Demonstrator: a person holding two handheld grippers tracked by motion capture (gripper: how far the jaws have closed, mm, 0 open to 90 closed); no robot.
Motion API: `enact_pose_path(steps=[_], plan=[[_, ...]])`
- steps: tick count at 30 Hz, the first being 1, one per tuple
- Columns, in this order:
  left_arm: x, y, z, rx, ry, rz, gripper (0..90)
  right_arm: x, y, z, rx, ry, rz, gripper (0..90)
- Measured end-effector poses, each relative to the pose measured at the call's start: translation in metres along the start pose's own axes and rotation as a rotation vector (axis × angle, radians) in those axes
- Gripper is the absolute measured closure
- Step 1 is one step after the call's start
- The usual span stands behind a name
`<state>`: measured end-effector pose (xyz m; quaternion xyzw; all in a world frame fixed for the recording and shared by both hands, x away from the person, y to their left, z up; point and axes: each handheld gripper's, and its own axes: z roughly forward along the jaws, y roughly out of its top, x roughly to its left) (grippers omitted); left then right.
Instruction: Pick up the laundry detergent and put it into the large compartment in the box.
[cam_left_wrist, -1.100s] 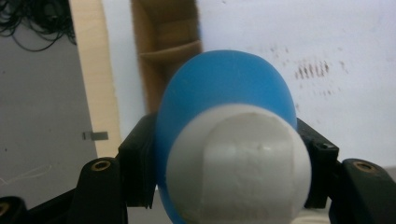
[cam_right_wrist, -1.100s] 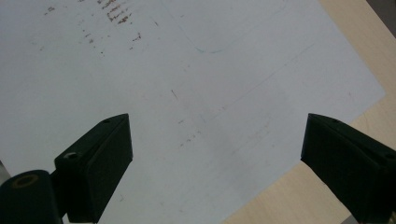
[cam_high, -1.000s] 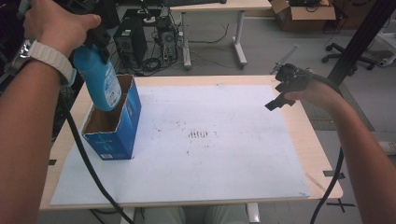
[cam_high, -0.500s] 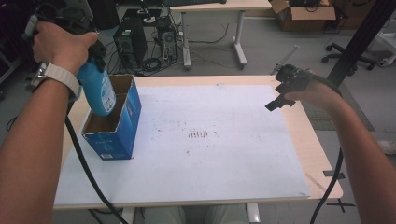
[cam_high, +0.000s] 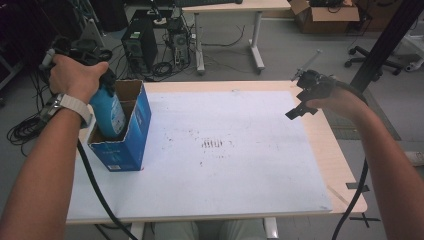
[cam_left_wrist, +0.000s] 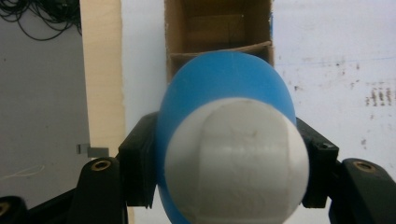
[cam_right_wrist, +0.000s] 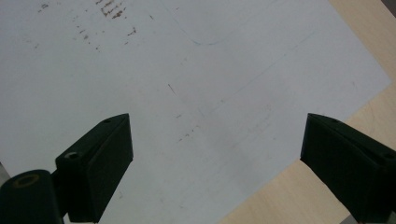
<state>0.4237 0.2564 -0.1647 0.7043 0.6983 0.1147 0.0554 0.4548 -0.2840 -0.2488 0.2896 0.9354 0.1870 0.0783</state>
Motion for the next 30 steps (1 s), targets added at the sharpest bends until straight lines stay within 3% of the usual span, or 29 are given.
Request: enact_pose_path(steps=[16, 30], plan=[[-0.003, -0.011, 0.06, -0.003, -0.003, 0.014, 37.3, 0.001, 0.001, 0.005, 0.01, 0.007, -0.001, 9.2], [-0.004, -0.019, 0.094, 0.01, -0.009, 0.02, 37.3, 0.0, 0.0, 0.004, 0.009, 0.006, 0.004, 9.2]])
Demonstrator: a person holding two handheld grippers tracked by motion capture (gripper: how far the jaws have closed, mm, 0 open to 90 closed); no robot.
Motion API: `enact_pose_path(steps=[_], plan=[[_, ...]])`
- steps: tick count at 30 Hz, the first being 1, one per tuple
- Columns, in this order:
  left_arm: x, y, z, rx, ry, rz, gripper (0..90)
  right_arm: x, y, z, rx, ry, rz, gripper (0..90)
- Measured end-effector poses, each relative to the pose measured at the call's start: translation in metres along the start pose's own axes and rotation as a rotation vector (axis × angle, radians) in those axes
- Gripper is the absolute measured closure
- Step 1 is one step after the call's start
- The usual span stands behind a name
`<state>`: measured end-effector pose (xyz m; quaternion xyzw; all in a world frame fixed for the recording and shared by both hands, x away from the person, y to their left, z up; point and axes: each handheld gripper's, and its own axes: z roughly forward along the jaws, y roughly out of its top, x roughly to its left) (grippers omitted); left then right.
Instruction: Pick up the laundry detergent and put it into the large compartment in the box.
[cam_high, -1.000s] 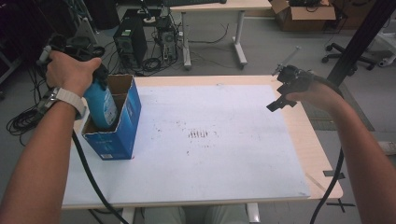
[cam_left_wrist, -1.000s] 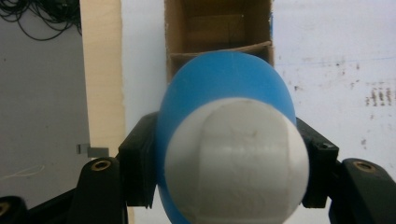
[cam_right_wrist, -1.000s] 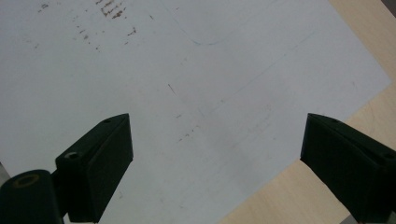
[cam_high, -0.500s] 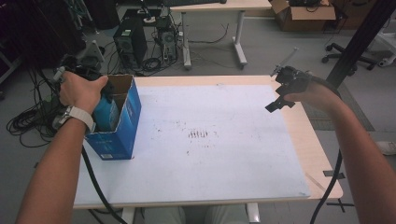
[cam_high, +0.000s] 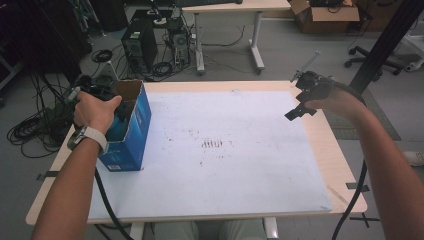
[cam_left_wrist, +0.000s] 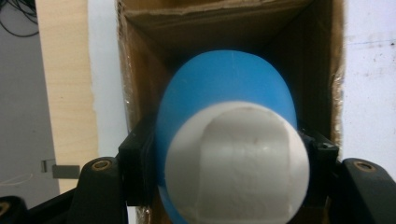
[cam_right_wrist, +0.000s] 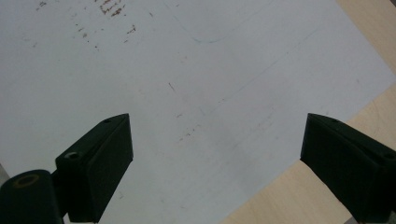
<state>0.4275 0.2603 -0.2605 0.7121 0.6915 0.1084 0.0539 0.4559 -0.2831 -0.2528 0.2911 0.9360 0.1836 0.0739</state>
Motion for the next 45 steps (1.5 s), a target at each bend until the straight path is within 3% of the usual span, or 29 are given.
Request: enact_pose_path(steps=[9, 45], plan=[[-0.002, -0.002, 0.015, 0.012, -0.002, 0.012, 37.3, 0.0, 0.0, 0.0, 0.001, 0.001, -0.001, 9.1], [0.0, -0.001, 0.019, 0.024, -0.018, -0.003, 32.9, 0.001, -0.001, -0.002, -0.004, 0.006, 0.0, 9.3]])
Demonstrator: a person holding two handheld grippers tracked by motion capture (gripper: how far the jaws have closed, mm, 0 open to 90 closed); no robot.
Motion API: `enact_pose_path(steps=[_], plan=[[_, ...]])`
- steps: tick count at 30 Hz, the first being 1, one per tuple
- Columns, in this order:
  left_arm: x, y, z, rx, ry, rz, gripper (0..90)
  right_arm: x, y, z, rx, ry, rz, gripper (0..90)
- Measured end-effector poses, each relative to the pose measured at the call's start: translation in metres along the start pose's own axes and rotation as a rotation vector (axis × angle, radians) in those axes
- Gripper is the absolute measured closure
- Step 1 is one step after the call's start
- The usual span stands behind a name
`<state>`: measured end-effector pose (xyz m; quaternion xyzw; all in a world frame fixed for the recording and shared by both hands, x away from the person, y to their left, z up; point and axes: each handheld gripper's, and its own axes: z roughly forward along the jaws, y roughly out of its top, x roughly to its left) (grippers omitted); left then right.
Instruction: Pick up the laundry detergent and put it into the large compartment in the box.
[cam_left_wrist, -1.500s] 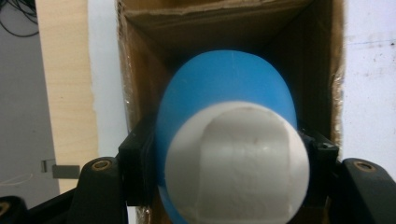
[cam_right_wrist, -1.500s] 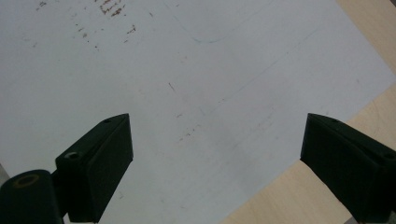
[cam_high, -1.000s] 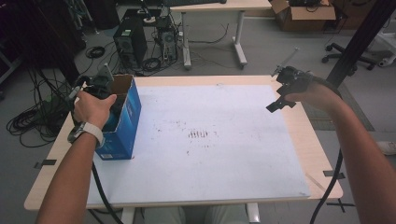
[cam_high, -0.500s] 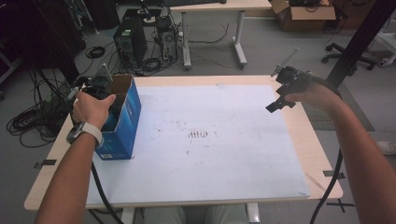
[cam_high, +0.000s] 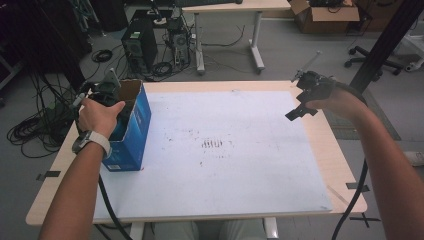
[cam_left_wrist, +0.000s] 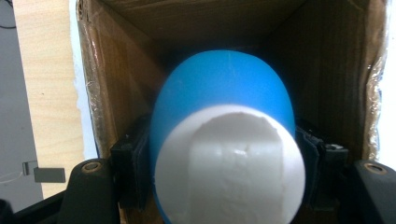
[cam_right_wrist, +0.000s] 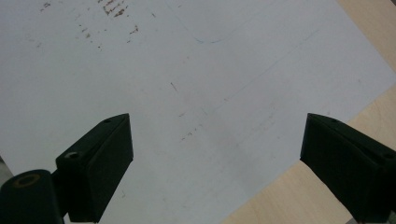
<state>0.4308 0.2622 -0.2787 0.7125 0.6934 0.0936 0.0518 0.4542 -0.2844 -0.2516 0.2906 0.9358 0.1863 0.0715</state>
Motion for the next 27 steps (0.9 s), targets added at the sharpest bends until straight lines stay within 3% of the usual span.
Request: enact_pose_path(steps=[11, 12, 19, 23, 27], plan=[[-0.003, -0.001, -0.005, -0.021, 0.01, 0.009, 27.3, 0.001, 0.001, 0.001, 0.0, 0.004, -0.004, 9.3], [-0.003, -0.001, -0.008, -0.027, 0.023, 0.009, 26.5, 0.001, 0.001, 0.0, -0.001, 0.004, -0.003, 9.3], [-0.004, -0.003, -0.02, -0.048, 0.014, 0.008, 25.9, 0.004, 0.0, -0.001, 0.0, 0.009, -0.009, 9.3], [-0.005, -0.003, -0.039, -0.072, 0.026, 0.014, 23.9, 0.006, -0.001, -0.004, -0.008, 0.009, -0.012, 9.3], [-0.008, -0.004, -0.061, -0.093, 0.005, 0.025, 23.0, 0.007, -0.002, -0.007, -0.018, 0.01, -0.011, 9.3]])
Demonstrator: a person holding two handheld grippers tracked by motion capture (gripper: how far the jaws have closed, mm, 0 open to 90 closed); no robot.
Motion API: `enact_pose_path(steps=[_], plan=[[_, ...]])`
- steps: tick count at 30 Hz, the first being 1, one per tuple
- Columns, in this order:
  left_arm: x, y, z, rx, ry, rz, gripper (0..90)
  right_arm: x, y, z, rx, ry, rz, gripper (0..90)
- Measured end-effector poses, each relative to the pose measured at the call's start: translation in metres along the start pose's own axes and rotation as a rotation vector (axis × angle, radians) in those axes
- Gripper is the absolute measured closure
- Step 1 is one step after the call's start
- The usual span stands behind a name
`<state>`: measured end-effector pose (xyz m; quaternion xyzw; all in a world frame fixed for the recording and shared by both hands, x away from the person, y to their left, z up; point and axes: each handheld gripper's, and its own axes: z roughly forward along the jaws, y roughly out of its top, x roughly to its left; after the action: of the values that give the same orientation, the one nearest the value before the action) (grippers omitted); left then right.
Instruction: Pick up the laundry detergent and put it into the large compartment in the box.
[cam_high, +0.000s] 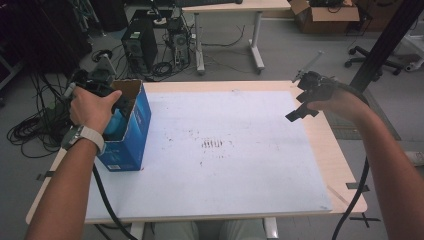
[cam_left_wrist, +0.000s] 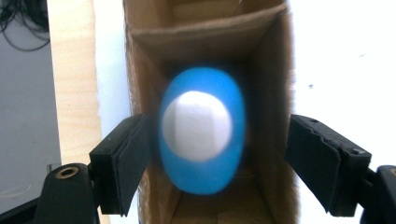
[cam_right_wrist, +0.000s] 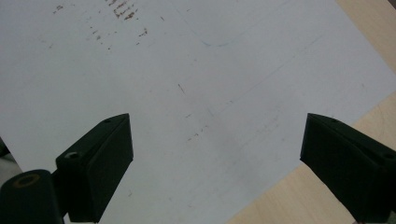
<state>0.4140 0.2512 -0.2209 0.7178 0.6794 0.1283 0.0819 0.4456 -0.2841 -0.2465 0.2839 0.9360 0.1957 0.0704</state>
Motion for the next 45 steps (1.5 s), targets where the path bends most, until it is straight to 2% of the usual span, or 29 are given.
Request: enact_pose_path(steps=[7, 12, 20, 21, 22, 23, 24, 29, 33, 36, 38, 40, 45], plan=[[-0.013, -0.003, -0.04, -0.024, -0.045, 0.056, 22.8, 0.001, -0.001, -0.002, -0.006, -0.004, -0.005, 9.3], [-0.039, -0.012, -0.07, -0.055, -0.076, 0.167, 24.4, 0.003, 0.0, -0.001, -0.005, -0.002, -0.01, 9.3], [-0.083, -0.032, -0.106, -0.101, -0.126, 0.344, 22.9, 0.005, 0.0, -0.003, -0.013, 0.001, -0.02, 9.3], [-0.083, -0.032, -0.106, -0.101, -0.126, 0.344, 22.3, 0.005, -0.001, -0.004, -0.012, 0.001, -0.016, 9.3], [-0.088, -0.035, -0.109, -0.102, -0.137, 0.371, 22.3, 0.005, -0.001, -0.004, -0.012, 0.001, -0.016, 9.3], [-0.1, -0.04, -0.112, -0.102, -0.159, 0.422, 21.1, 0.005, -0.001, -0.004, -0.017, 0.001, -0.016, 9.3], [-0.105, -0.042, -0.114, -0.1, -0.166, 0.442, 20.3, 0.004, -0.001, -0.005, -0.018, 0.0, -0.017, 9.3], [-0.125, -0.05, -0.116, -0.103, -0.217, 0.521, 9.5, 0.004, 0.0, -0.006, -0.025, 0.0, -0.022, 9.3], [-0.141, -0.056, -0.114, -0.098, -0.247, 0.594, 6.0, 0.004, -0.001, -0.006, -0.02, 0.0, -0.024, 9.3], [-0.15, -0.06, -0.111, -0.1, -0.264, 0.629, 3.8, 0.003, -0.002, -0.006, -0.017, -0.001, -0.02, 9.3], [-0.153, -0.061, -0.11, -0.104, -0.268, 0.634, 4.0, 0.003, -0.002, -0.006, -0.017, -0.001, -0.019, 9.3], [-0.158, -0.063, -0.108, -0.107, -0.291, 0.657, 4.0, 0.002, -0.002, -0.006, -0.018, -0.002, -0.017, 9.3], [-0.163, -0.067, -0.103, -0.096, -0.299, 0.677, 4.0, 0.004, -0.001, -0.004, -0.015, 0.0, -0.019, 9.3]])
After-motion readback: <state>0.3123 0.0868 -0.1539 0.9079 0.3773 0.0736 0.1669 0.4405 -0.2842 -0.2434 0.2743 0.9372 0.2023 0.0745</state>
